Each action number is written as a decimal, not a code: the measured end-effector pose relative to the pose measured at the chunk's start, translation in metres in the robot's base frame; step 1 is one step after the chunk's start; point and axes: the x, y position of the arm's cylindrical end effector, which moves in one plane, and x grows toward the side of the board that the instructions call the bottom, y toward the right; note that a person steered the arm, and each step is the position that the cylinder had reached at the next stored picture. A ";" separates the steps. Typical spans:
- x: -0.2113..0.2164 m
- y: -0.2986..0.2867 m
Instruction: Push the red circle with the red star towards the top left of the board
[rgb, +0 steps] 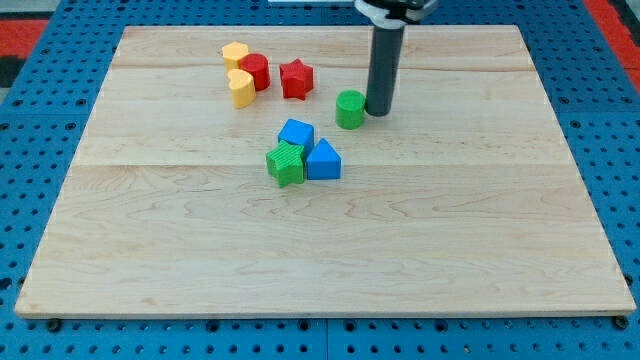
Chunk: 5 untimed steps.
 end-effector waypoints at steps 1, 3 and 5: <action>-0.009 -0.005; 0.047 -0.070; -0.011 -0.060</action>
